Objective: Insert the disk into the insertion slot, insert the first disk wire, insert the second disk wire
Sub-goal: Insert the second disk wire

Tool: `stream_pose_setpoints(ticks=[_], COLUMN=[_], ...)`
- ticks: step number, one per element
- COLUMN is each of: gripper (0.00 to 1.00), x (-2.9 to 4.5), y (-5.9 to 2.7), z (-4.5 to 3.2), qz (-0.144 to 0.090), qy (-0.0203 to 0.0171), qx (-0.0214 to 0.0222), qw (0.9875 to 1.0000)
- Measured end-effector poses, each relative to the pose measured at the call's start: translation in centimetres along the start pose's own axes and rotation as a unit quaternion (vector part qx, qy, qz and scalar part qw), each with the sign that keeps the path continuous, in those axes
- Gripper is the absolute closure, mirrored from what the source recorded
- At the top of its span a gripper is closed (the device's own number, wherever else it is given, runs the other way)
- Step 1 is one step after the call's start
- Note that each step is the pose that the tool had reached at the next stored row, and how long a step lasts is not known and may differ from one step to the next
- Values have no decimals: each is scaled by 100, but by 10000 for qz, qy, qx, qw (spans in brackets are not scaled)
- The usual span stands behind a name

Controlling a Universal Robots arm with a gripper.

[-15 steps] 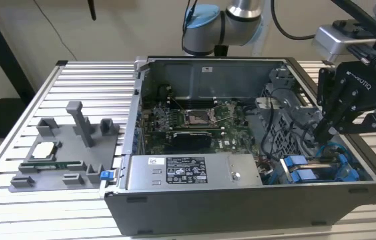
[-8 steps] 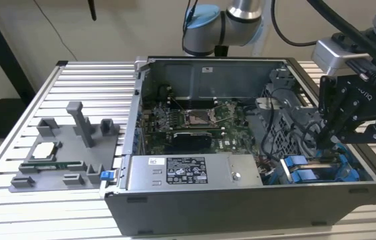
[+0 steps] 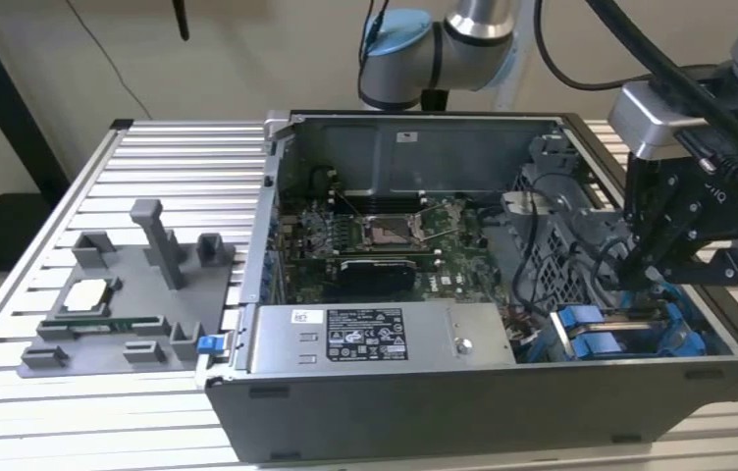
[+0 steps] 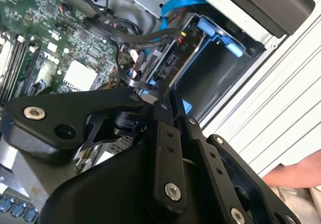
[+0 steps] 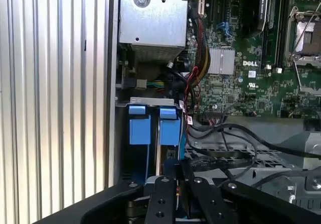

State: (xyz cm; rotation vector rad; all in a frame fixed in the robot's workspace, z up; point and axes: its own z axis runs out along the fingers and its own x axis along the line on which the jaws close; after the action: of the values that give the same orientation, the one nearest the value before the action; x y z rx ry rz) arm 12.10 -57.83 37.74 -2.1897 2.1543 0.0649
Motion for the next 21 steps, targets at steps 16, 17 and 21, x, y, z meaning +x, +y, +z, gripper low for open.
stream_pose_setpoints(ticks=[16, 17, 21], gripper=[100, 100, 100], x=[56, 57, 59], y=[-11, -17, -47], z=[166, 174, 184], qz=[121, 124, 124], qy=[-116, -118, -146], qx=[12, 12, 12], qw=[9999, 9999, 9998])
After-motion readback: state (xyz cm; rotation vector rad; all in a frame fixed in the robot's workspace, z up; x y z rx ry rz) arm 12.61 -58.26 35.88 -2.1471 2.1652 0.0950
